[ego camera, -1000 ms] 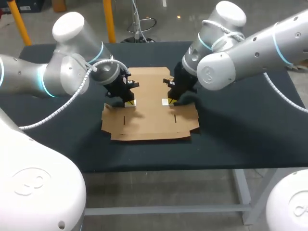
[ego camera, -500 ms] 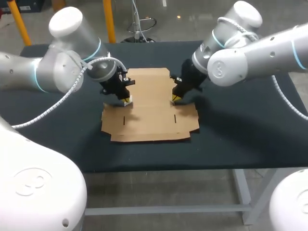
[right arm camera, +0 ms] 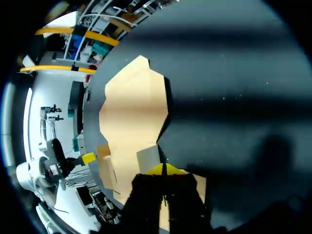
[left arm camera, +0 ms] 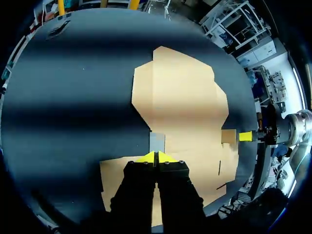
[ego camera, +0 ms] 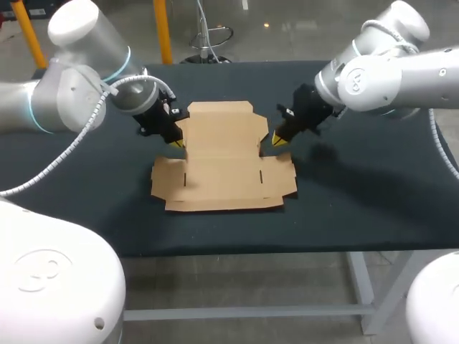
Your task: Assemble the packaging by folding the flat box into shape, placing the metal phone stand inside, and closing the box properly
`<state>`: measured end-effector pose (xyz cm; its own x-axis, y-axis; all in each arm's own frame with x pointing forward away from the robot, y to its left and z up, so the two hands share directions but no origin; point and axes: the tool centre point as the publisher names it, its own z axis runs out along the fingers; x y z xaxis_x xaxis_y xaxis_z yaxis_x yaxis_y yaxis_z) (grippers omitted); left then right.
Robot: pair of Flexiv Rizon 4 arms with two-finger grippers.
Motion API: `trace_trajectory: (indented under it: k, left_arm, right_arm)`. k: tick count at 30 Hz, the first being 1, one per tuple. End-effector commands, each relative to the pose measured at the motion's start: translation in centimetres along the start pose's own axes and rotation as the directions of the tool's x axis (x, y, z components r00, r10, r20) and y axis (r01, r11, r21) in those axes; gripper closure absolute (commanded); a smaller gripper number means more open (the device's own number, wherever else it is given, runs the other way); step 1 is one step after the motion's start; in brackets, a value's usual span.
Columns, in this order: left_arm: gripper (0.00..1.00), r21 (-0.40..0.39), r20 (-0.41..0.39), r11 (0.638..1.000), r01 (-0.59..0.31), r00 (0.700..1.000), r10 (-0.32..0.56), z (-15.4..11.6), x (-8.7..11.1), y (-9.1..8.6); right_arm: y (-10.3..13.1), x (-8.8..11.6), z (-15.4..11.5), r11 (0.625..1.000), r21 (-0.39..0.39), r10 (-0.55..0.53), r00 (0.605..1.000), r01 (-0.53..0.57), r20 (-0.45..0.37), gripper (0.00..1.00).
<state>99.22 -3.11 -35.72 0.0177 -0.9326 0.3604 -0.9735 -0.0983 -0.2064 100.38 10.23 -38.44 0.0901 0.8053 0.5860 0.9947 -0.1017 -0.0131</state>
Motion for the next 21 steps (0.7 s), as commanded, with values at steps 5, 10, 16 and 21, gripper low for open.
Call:
trace_trajectory:
  k: [5,10,16,21]
  left_arm:
    - [1.00,0.022,0.004,1.000,0.000,1.000,0.000,-3.3,-0.1,2.3]
    - [1.00,0.023,0.001,1.000,0.008,1.000,-0.008,-5.2,-0.5,3.7]
    - [1.00,0.031,-0.004,0.999,0.019,1.000,-0.019,-7.2,-1.1,6.2]
    - [1.00,0.036,-0.021,0.999,0.026,0.999,-0.026,-8.1,-1.5,9.1]
  right_arm:
    - [-1.8,-0.4,-3.6,1.000,-0.016,0.000,1.000,-0.001,-0.023,1.00]
    - [-3.2,-0.7,-5.4,1.000,-0.019,-0.008,1.000,0.007,-0.025,1.00]
    - [-5.8,-1.5,-7.1,0.999,-0.029,-0.013,1.000,0.013,-0.007,1.00]
    - [-7.6,-2.7,-8.1,0.999,-0.031,-0.016,1.000,0.016,-0.005,1.00]
